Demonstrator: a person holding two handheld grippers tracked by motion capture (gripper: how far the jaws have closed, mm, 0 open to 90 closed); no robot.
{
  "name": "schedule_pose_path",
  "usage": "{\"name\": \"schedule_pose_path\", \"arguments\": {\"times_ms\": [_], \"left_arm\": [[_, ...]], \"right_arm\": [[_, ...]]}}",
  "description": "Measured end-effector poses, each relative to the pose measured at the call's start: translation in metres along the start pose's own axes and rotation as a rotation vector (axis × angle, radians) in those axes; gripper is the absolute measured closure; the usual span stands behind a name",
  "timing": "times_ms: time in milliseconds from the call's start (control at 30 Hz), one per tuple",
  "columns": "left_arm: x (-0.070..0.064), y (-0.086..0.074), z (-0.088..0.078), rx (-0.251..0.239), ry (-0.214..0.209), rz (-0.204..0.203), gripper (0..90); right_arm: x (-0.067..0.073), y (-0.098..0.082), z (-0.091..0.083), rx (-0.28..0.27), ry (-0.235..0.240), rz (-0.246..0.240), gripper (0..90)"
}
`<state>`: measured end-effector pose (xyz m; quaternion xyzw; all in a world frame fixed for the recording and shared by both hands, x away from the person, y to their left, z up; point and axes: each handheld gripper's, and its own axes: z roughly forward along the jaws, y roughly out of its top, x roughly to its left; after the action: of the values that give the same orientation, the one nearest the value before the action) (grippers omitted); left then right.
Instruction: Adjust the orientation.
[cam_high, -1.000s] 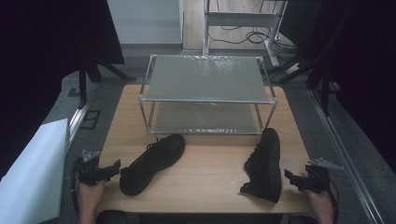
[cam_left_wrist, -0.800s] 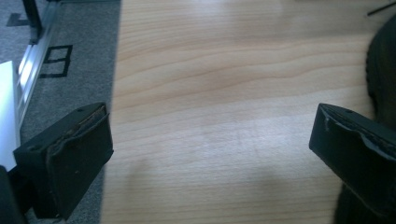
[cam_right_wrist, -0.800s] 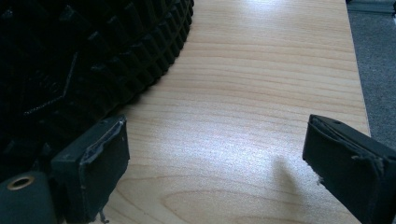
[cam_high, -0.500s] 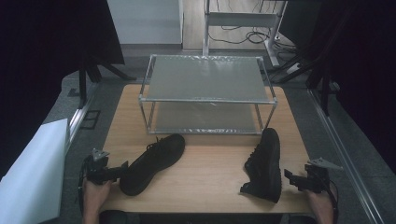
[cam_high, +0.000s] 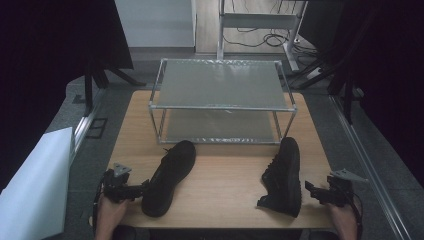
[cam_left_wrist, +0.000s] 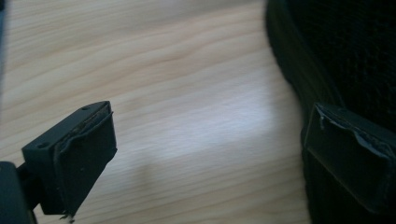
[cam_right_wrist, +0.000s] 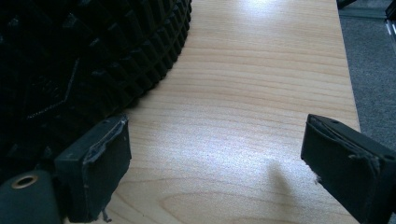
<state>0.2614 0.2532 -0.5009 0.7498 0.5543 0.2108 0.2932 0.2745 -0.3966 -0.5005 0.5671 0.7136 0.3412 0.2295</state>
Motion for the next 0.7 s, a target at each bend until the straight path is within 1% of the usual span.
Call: {"name": "schedule_pose_path", "arguments": {"times_ms": [167,233,433,600,700], "left_arm": [[-0.017,0.004,0.003,0.015,-0.04,0.046,0.7],[-0.023,0.005,0.004,0.016,-0.054,0.057,0.7],[-0.038,0.009,0.006,0.019,-0.075,0.099,0.4],[-0.046,0.01,0.007,0.013,-0.085,0.11,0.1],[-0.047,0.011,0.008,0.013,-0.096,0.115,0.0]], "right_arm": [[0.0,0.0,0.0,-0.004,-0.002,-0.004,8.9],[0.001,0.0,0.0,-0.003,0.0,-0.005,8.9],[0.001,0.0,0.0,0.0,0.001,-0.007,9.1],[0.001,0.0,0.0,0.002,0.001,-0.006,9.2],[0.001,0.0,0.0,0.003,0.002,-0.007,9.2]]}}
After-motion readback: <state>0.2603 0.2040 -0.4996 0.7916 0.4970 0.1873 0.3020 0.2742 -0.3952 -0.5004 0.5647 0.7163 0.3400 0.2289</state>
